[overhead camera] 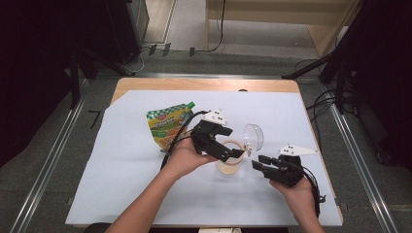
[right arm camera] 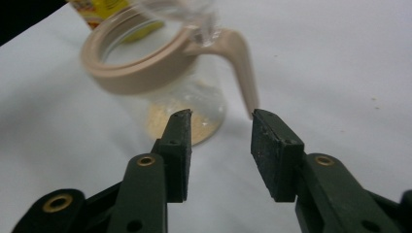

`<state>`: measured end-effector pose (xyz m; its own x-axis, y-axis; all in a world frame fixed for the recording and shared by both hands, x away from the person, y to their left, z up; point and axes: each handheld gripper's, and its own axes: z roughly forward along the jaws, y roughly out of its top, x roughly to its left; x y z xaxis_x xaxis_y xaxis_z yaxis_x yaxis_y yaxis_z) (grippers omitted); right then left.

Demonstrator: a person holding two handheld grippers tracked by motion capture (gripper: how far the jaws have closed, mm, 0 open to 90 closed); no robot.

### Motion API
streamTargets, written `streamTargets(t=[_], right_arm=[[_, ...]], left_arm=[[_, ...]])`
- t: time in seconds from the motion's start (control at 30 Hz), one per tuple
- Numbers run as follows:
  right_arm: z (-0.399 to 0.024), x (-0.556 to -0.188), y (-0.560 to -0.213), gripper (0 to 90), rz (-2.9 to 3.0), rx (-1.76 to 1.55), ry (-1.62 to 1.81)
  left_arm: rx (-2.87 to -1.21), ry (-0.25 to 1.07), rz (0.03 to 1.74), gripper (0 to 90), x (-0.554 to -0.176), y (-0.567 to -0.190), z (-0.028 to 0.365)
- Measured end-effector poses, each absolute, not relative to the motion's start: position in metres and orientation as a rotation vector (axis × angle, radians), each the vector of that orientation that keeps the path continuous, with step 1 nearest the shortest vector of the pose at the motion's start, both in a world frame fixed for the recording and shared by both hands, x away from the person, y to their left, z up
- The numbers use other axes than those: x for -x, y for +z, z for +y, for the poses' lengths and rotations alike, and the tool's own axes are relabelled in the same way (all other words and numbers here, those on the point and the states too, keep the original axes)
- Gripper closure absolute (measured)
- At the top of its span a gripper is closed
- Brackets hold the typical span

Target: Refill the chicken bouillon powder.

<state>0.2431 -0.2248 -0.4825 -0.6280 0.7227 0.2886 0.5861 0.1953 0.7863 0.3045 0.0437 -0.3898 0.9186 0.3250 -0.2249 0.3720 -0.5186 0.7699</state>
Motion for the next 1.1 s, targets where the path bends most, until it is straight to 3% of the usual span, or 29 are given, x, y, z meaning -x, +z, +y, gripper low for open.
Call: streamTargets(t=[0.07,0.13,0.27,0.43,0.57,0.7,1.1], right_arm=[[-0.220,-0.236,-0.482,55.9,2.328,-1.226,1.417],[-0.214,-0.230,-0.480,54.3,2.354,-1.212,1.414],[-0.206,-0.221,-0.479,52.7,2.380,-1.186,1.436],[-0.194,-0.213,-0.479,51.7,2.428,-1.128,1.426],[-0.183,-0.212,-0.480,49.8,2.453,-1.096,1.429],[-0.172,-0.210,-0.482,49.8,2.494,-1.064,1.417],[-0.150,-0.208,-0.484,49.6,2.557,-0.943,1.421]], left_arm=[[-2.173,-0.067,0.500,27.2,-0.303,-0.389,0.049],[-2.162,-0.086,0.498,37.1,-0.301,-0.388,0.056],[-2.185,-0.080,0.522,43.8,-0.300,-0.390,0.066],[-2.173,-0.084,0.579,44.5,-0.300,-0.393,0.078],[-2.226,-0.002,0.646,43.1,-0.302,-0.396,0.090],[-2.147,-0.075,0.679,44.5,-0.306,-0.398,0.109],[-2.127,-0.058,0.732,42.3,-0.306,-0.399,0.142]])
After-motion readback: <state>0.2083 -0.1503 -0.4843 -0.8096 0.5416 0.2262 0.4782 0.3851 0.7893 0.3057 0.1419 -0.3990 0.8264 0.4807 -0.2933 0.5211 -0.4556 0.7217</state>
